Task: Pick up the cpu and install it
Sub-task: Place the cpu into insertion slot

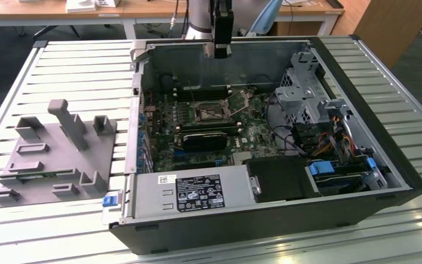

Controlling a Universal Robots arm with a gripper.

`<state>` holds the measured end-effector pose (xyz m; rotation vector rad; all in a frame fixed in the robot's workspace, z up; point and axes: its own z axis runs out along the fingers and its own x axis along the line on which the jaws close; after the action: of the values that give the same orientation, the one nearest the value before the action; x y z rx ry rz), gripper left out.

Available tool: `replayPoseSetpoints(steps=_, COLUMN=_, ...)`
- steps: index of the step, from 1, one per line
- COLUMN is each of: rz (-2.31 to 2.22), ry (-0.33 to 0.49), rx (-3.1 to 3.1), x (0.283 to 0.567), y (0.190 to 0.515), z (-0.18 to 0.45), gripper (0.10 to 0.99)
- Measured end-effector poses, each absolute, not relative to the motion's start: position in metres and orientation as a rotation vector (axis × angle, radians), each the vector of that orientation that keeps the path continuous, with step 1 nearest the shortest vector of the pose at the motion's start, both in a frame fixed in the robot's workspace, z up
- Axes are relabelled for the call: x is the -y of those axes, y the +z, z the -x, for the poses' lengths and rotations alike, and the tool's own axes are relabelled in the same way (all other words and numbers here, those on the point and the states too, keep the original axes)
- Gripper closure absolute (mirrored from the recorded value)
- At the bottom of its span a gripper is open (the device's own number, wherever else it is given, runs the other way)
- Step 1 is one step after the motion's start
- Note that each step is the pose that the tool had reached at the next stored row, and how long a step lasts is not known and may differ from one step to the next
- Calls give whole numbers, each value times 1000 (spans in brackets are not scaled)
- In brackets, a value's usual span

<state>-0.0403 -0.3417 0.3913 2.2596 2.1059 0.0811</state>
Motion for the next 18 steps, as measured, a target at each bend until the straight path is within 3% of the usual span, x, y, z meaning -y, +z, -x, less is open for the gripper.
replayPoseSetpoints(steps=18, rz=-2148, ry=85, rx=-2223, x=338, y=364, z=40, gripper=557)
